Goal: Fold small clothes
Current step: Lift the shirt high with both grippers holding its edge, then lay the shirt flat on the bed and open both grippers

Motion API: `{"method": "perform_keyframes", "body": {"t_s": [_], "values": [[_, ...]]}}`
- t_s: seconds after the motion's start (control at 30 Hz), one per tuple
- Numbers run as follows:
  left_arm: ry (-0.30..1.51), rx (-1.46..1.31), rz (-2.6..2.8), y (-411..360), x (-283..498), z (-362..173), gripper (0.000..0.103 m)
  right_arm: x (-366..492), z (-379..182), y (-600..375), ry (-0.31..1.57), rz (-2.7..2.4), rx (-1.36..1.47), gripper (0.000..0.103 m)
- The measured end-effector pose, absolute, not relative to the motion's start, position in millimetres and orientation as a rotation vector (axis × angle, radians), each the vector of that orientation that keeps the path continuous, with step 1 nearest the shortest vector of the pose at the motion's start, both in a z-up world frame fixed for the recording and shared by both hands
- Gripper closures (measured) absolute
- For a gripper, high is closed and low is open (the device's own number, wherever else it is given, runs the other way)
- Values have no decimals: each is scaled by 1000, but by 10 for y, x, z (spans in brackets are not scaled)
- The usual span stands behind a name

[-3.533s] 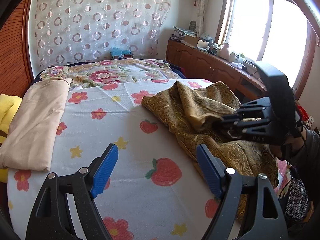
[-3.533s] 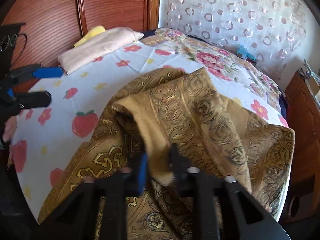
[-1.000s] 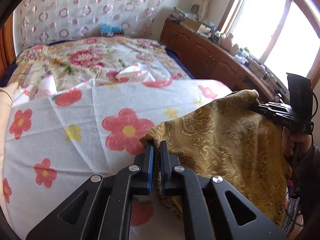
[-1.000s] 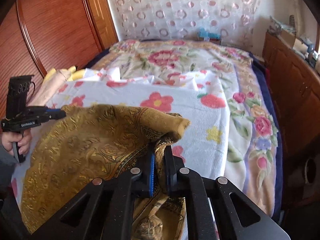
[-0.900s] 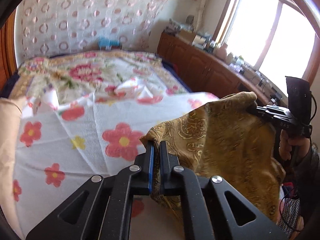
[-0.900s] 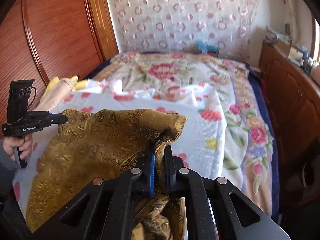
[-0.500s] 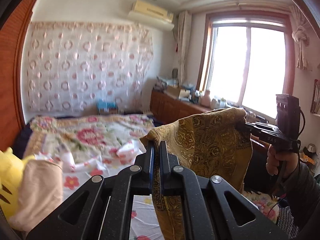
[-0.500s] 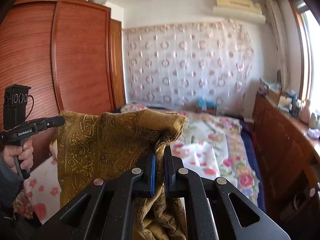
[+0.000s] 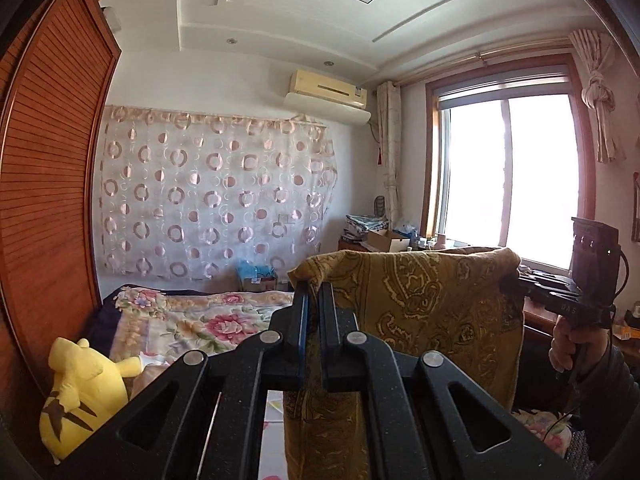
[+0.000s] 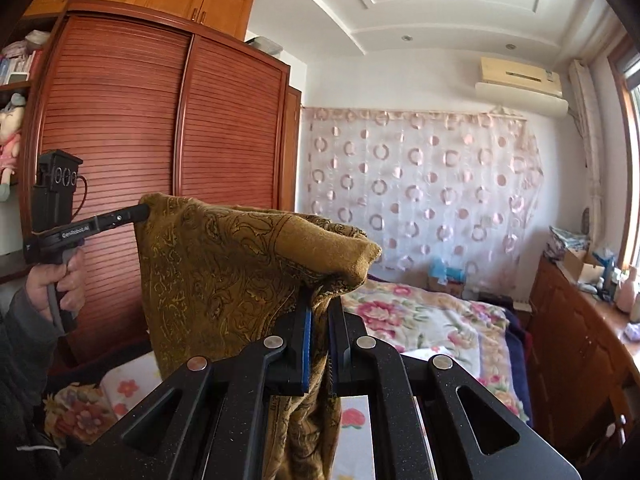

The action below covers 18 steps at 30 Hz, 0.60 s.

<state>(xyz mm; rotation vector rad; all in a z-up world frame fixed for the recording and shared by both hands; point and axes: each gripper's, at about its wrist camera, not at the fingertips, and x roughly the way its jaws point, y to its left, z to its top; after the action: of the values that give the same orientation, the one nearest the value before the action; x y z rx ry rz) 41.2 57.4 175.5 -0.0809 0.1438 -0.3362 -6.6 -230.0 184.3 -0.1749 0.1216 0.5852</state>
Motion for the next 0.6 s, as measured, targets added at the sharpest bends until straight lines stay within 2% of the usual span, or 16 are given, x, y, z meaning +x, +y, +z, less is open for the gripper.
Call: {"method": "perform_keyframes", "body": {"t_s": [0.17,0.27,0.3,0.33,0.37,0.47,0.53,0.6], "values": [[247,-38,-269,612,964,1384,98,444,1697,-2421,198,573,-190,97],[444,13,-235,624,1651,805,93,1080,1479,-2265,326,525,-175,94],[533,-23,-250,662,1843,539,85,1315,1297,-2196,391,487,-208,87],[583,-36,-257,678,1939,339,72,1516,1100,-2138,457,439,-249,85],[611,-22,-253,664,1974,139,66,1718,858,-2109,523,377,-292,85],[679,32,-234,605,1929,-259,61,1950,371,-2205,633,361,-296,85],[711,56,-229,586,1836,-437,42,1920,151,-2302,672,370,-296,85],[727,75,-223,559,1697,-568,32,1842,55,-2362,690,375,-298,83]]}}
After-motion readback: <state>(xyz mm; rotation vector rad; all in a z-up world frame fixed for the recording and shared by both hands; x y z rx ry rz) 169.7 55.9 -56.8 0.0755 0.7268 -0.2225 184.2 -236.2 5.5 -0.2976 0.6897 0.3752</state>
